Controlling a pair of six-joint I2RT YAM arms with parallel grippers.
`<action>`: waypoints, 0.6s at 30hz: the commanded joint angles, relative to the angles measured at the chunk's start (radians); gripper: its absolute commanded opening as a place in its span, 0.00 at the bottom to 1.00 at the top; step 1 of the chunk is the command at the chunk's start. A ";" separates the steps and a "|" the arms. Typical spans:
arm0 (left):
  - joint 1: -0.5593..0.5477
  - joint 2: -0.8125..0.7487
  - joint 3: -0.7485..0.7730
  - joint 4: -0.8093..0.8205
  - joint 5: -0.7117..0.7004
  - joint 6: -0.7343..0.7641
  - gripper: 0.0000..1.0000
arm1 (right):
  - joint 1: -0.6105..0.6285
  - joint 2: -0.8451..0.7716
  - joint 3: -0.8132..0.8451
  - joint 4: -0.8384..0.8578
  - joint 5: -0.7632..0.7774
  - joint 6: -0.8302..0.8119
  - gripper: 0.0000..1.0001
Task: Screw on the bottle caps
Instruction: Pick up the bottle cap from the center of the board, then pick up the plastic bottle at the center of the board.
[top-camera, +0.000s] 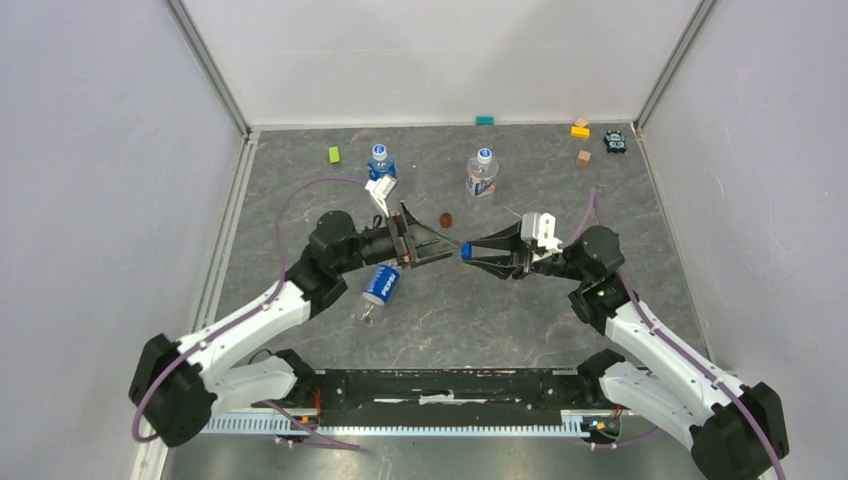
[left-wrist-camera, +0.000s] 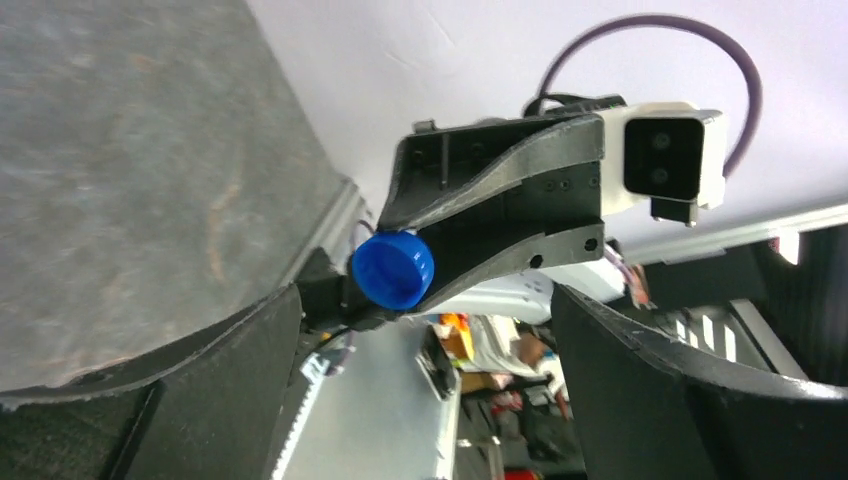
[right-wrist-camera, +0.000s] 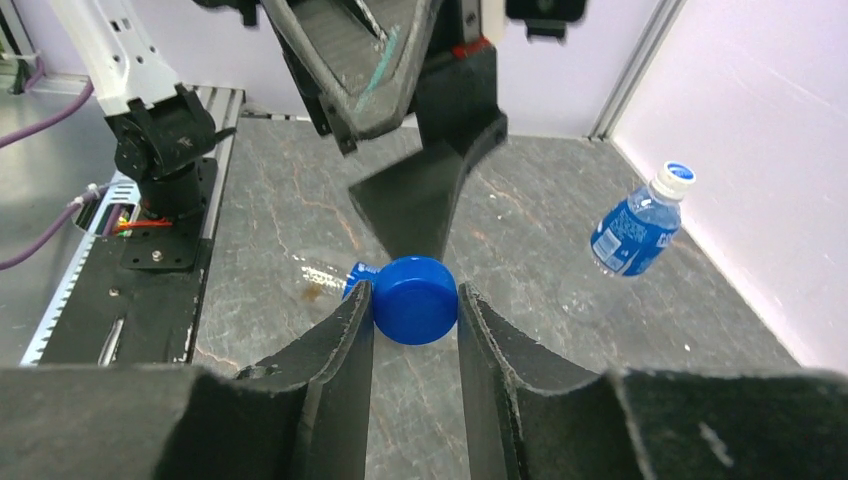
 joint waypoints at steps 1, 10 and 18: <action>0.026 -0.176 0.020 -0.326 -0.203 0.250 1.00 | -0.004 -0.029 0.043 -0.085 0.056 -0.050 0.00; 0.033 -0.393 0.141 -0.949 -0.626 0.636 0.91 | -0.003 -0.012 0.039 -0.068 0.060 -0.009 0.00; 0.030 0.016 0.359 -1.355 -0.736 0.855 1.00 | -0.003 -0.018 0.043 -0.121 0.065 -0.021 0.00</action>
